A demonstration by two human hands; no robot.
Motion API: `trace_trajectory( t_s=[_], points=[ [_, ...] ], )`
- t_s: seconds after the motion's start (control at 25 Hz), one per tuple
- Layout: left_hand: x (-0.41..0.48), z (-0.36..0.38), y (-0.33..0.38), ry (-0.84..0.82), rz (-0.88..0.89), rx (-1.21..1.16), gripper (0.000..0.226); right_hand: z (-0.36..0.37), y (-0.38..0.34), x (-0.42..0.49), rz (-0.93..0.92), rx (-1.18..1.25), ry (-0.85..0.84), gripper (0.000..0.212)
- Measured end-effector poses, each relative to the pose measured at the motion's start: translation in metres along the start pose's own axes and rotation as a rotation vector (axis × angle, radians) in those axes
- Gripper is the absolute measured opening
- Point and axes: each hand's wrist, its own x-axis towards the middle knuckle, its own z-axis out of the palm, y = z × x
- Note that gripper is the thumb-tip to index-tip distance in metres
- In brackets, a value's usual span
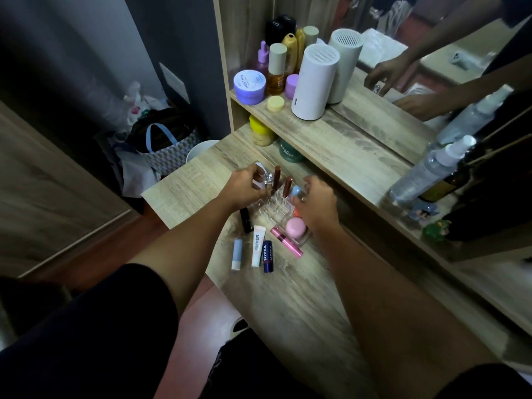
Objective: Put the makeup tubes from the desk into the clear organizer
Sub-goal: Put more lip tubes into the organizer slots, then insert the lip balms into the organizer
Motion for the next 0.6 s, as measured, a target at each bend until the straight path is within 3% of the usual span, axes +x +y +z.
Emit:
trace_trajectory(
  t_s=[0.12,0.2,0.44,0.6],
  points=[
    [-0.021,-0.006,-0.011,0.089,-0.114,-0.097,0.035,-0.005,-0.005,-0.015,-0.098,-0.030,0.095,0.029],
    [-0.042,-0.007,-0.024,0.103,-0.145,-0.024,0.024,-0.004,-0.007,-0.034,-0.178,-0.012,0.109,0.016],
    [-0.105,0.015,-0.055,0.020,-0.193,0.059,0.019,0.040,0.002,-0.090,-0.123,-0.117,-0.285,0.023],
    [-0.128,0.033,-0.066,-0.002,-0.189,0.120,0.030,0.065,0.002,-0.105,-0.019,-0.149,-0.335,0.030]
  ],
)
